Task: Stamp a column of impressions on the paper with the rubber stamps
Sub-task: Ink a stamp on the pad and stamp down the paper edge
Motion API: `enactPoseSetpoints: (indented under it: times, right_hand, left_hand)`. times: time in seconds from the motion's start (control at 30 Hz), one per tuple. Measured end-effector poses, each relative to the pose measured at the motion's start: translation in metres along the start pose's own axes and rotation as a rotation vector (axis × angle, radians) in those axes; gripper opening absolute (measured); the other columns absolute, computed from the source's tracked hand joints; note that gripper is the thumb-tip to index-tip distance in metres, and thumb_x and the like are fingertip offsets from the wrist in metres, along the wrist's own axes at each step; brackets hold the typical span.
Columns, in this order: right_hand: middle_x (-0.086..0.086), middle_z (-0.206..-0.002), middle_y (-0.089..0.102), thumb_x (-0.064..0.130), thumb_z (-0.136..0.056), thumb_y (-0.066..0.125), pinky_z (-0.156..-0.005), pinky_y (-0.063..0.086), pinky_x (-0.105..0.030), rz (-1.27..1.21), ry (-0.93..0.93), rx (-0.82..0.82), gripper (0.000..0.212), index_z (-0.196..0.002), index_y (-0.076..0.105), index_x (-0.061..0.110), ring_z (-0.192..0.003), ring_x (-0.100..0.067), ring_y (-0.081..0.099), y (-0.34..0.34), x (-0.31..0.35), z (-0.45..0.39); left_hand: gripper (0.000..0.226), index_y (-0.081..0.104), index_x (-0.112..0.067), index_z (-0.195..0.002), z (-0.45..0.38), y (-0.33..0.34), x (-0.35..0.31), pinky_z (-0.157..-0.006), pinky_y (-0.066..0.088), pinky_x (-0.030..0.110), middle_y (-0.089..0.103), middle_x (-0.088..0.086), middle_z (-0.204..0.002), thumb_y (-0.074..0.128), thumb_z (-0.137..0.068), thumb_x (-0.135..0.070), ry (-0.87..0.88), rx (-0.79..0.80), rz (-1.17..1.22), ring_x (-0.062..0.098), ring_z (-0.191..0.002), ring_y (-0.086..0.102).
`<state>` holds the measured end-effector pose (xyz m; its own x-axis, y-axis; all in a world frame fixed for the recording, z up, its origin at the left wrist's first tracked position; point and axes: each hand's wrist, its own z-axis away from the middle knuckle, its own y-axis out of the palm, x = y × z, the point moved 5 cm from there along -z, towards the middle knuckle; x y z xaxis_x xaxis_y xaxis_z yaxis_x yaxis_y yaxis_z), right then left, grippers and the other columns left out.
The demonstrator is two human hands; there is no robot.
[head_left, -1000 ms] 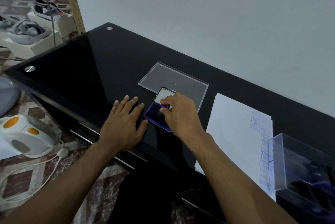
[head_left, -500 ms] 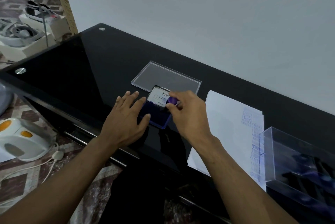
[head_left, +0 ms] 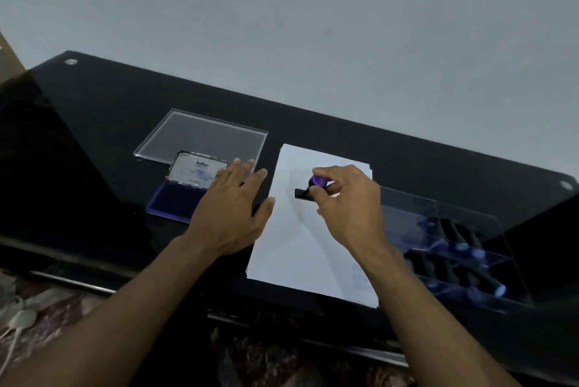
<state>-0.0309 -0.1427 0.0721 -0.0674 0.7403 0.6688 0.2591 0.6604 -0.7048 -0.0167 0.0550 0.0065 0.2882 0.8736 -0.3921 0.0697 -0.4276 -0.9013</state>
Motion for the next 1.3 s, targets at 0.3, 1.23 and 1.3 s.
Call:
enactPoseSetpoints:
  times: [0.3, 1.23, 1.3]
  right_hand:
    - [0.004, -0.102, 0.063, 0.018, -0.09, 0.071, -0.071, 0.037, -0.002, 0.131, 0.06, -0.064, 0.019, -0.108, 0.074, 0.021, -0.084, -0.01, 0.064, -0.05, -0.05, -0.022]
    - [-0.005, -0.108, 0.069, 0.018, -0.094, 0.066, -0.082, 0.055, -0.023, 0.325, 0.014, 0.107, 0.022, -0.114, 0.073, 0.012, -0.086, -0.017, 0.066, -0.025, -0.073, -0.059]
    - [-0.005, -0.107, 0.068, 0.018, -0.094, 0.066, -0.082, 0.057, -0.026, 0.331, 0.013, 0.102, 0.022, -0.114, 0.073, 0.012, -0.085, -0.018, 0.066, -0.024, -0.073, -0.059]
  left_hand:
    - [0.064, 0.043, -0.023, -0.151, -0.038, 0.03, -0.057, -0.126, 0.014, 0.048, 0.032, 0.001, -0.163, 0.033, -0.097, -0.057, 0.146, 0.02, 0.001, 0.025, -0.154, 0.017]
    - [0.079, 0.036, -0.031, -0.155, -0.09, 0.087, -0.049, -0.124, 0.006, 0.057, 0.022, 0.002, -0.167, 0.011, -0.09, -0.068, 0.161, 0.132, -0.104, 0.03, -0.156, 0.008]
    - [0.079, 0.036, -0.031, -0.155, -0.09, 0.087, -0.048, -0.124, 0.005, 0.057, 0.022, 0.001, -0.167, 0.011, -0.09, -0.068, 0.159, 0.133, -0.104, 0.03, -0.156, 0.007]
